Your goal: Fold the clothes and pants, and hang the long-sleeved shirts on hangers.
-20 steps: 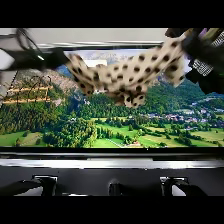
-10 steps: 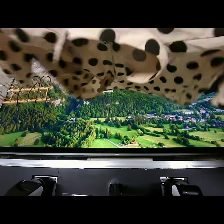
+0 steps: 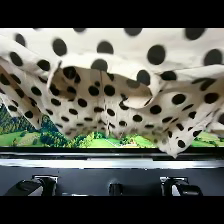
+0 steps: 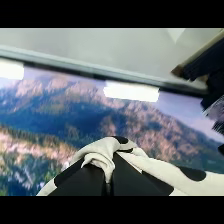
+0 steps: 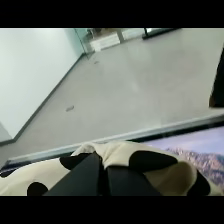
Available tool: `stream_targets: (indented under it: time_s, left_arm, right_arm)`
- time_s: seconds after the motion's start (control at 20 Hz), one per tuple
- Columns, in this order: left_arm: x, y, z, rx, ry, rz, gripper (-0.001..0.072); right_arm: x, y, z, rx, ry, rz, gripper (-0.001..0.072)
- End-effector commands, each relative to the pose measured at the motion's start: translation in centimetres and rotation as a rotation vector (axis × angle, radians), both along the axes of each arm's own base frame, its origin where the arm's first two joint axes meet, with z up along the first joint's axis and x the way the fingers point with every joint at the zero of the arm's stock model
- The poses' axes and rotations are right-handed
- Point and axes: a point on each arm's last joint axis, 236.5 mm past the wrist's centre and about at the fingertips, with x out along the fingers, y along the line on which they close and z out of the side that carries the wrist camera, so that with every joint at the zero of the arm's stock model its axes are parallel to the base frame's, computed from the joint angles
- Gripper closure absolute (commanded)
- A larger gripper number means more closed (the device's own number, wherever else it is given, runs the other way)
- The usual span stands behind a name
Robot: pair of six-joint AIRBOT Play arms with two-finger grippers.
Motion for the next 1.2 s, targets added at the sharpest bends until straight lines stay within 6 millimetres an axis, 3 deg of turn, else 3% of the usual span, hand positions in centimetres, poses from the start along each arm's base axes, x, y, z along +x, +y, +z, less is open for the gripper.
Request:
stream_targets:
  time_s: [0.0, 0.15, 0.3, 0.45, 0.6, 0.7, 0.75, 0.8, 0.85, 0.9, 1.0, 1.05, 1.15]
  left_arm:
    - [5.9, -1.2, -6.9, 0.022, 0.185, 0.003, 0.0693]
    - [12.3, -2.7, -16.8, 0.033, 0.413, 0.012, 0.0693]
    - [16.6, -4.3, -27.9, 0.038, 0.629, 0.0, 0.0693]
    - [18.9, -6.2, -37.3, -0.001, 0.783, -0.021, 0.0692]
    - [19.1, -7.9, -43.2, -0.058, 0.895, -0.041, 0.0692]
    - [18.9, -8.4, -44.4, -0.083, 0.928, -0.049, 0.0683]
    - [18.9, -8.3, -44.2, -0.083, 0.926, -0.049, 0.0602]
    - [18.9, -8.1, -43.7, -0.084, 0.923, -0.047, 0.0429]
    - [18.8, -7.5, -42.8, -0.081, 0.923, -0.049, 0.0169]
    - [18.6, -6.8, -41.7, -0.07, 0.923, -0.059, 0.002]
    - [17.6, -4.2, -38.8, -0.03, 0.918, -0.086, 0.0005]
    - [16.8, -2.2, -37.4, -0.006, 0.923, -0.083, 0.0004]
    - [14.6, 2.5, -35.8, 0.06, 0.953, -0.025, 0.0003]
  right_arm:
    - [8.5, 1.2, -8.8, 0.141, 0.346, 0.069, 0.0689]
    - [17.0, 1.3, -18.7, 0.205, 0.613, 0.09, 0.0689]
    - [23.8, 1.1, -29.3, 0.247, 0.801, 0.089, 0.0689]
    - [27.8, 1.0, -38.8, 0.3, 0.93, 0.077, 0.0688]
    - [28.5, 1.7, -45.7, 0.322, 1.05, 0.107, 0.0688]
    - [28.0, 1.9, -47.0, 0.303, 1.087, 0.129, 0.0676]
    - [27.8, 1.9, -46.7, 0.283, 1.083, 0.144, 0.0594]
    - [27.5, 1.8, -46.2, 0.259, 1.079, 0.156, 0.0442]
    - [26.9, 1.6, -45.2, 0.227, 1.073, 0.177, 0.0261]
    - [26.1, 0.8, -44.1, 0.19, 1.071, 0.19, 0.0165]
    - [23.7, -2.3, -41.9, 0.114, 1.089, 0.182, 0.0146]
    - [22.0, -4.8, -41.0, 0.061, 1.113, 0.161, 0.01]
    - [17.8, -9.6, -40.6, -0.019, 1.206, 0.123, 0.0073]
